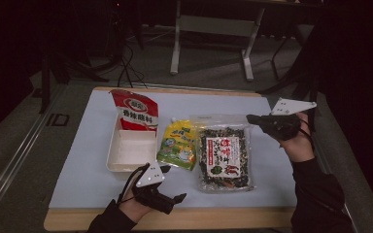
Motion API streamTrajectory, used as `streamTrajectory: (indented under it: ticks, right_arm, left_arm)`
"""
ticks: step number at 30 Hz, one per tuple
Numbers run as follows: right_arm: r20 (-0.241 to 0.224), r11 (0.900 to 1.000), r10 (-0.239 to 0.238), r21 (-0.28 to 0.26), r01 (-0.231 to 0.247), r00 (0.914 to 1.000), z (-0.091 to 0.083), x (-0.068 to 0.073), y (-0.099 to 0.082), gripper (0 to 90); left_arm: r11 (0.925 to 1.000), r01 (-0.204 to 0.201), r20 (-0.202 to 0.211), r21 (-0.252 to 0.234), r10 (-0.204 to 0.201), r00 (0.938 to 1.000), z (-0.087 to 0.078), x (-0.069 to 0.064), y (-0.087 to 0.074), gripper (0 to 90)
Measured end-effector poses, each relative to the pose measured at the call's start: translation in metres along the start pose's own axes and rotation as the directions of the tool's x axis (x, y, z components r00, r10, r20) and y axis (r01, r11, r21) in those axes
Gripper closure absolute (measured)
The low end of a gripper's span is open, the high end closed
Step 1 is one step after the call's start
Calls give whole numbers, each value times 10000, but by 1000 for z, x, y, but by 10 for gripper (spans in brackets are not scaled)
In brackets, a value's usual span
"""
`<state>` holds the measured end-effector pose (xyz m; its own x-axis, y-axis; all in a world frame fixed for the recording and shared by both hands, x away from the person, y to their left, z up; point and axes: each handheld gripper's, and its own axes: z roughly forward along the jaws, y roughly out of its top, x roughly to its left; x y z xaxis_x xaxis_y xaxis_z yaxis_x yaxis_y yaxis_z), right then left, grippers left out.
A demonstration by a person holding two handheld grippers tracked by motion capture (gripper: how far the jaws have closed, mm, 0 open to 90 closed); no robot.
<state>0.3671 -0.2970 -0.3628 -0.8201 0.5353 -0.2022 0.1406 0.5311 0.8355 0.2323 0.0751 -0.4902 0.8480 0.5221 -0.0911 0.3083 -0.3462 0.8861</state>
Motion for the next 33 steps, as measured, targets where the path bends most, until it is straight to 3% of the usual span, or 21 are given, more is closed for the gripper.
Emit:
streamTrajectory:
  ticks: [5,8,14,21,22,24,26,27,28,30,31,33]
  right_arm:
    - [-378,9986,-512,-144,506,9980,-5,17,9,900]
    - [-603,9970,-754,-225,742,9953,-8,27,13,900]
    - [-1011,9885,-1421,-655,1360,9847,-19,53,25,900]
    - [-1263,9814,-1733,-1054,1605,9767,-28,64,34,900]
    - [-1335,9774,-1878,-1232,1717,9731,-32,69,38,900]
    - [-1434,9732,-2036,-1377,1842,9685,-35,73,42,900]
    - [-1449,9720,-2081,-1409,1880,9673,-36,74,44,900]
    - [-1467,9703,-2151,-1444,1943,9655,-37,76,45,900]
    - [-1535,9686,-2207,-1505,1979,9632,-38,79,48,900]
    - [-1541,9656,-2327,-1541,2093,9603,-40,81,50,900]
    - [-1574,9647,-2348,-1586,2101,9592,-41,82,51,900]
    - [-1574,9634,-2362,-1669,2099,9589,-43,82,52,900]
  left_arm:
    - [10000,47,-115,64,-46,9999,8,2,6,30]
    - [10000,17,17,65,-17,10000,16,2,9,30]
    - [9998,211,67,73,-211,9998,26,7,9,48]
    - [9989,428,412,-195,-420,9983,33,19,10,98]
    - [9984,500,546,-270,-484,9973,34,21,10,144]
    - [9970,604,1252,-478,-540,9907,35,23,11,182]
    - [9968,540,1305,-596,-458,9904,35,23,12,239]
    - [9955,310,1832,-891,-142,9830,34,22,15,239]
    - [9949,155,1776,-998,25,9841,33,20,17,392]
    - [9930,70,2070,-1180,177,9782,31,20,20,496]
    - [9933,-67,1977,-1150,296,9798,30,18,21,517]
    - [9925,-91,2115,-1223,350,9768,27,18,23,571]
